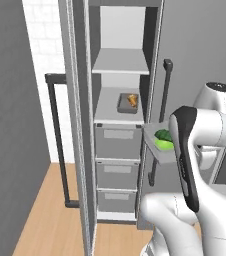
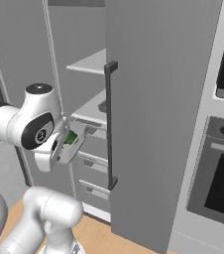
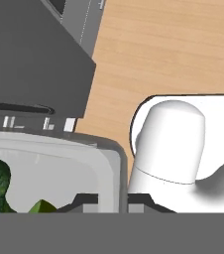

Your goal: Take the meat container that has the chicken drumstick and place it on the second highest rack of the freezer. Then take the vegetable container that has the broccoli and lemon wedge and place it on the highest rack of the freezer.

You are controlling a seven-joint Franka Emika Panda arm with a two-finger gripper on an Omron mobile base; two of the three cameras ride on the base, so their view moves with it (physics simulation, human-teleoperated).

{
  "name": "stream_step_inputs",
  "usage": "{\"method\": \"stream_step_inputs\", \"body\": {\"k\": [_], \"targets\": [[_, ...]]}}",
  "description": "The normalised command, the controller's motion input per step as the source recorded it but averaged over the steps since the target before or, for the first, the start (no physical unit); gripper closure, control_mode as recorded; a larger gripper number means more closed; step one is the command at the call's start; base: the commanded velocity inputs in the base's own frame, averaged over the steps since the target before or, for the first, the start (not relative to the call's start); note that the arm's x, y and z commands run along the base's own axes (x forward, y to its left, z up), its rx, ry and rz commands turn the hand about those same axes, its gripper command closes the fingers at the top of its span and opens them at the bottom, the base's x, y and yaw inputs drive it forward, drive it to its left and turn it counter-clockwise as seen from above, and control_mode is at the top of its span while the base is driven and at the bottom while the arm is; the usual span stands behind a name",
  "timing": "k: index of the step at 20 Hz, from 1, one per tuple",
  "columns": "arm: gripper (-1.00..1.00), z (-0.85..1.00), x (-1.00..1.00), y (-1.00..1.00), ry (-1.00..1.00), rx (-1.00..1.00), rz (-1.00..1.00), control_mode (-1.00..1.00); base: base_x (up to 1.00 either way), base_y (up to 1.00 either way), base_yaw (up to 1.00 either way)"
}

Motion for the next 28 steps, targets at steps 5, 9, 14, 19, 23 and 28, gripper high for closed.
{"method": "stream_step_inputs", "body": {"k": [5, 9, 14, 19, 23, 28], "targets": [[1.0, 0.0, 0.0, 0.0, 0.0, 0.0, 0.0, 1.0, 0.5, 0.0, 0.05], [1.0, 0.0, 0.0, 0.0, 0.0, 0.0, 0.0, 1.0, 0.24, 0.08, 0.1], [1.0, 0.0, 0.0, 0.0, 0.0, 0.0, 0.0, 1.0, 0.26, 0.29, 0.05], [1.0, 0.0, 0.0, 0.0, 0.0, 0.0, 0.0, 1.0, 0.57, 0.3, 0.0], [1.0, 0.0, 0.0, 0.0, 0.0, 0.0, 0.0, 1.0, 0.78, 0.13, 0.0], [1.0, 0.0, 0.0, 0.0, 0.0, 0.0, 0.0, 1.0, 0.72, 0.09, 0.0]]}}
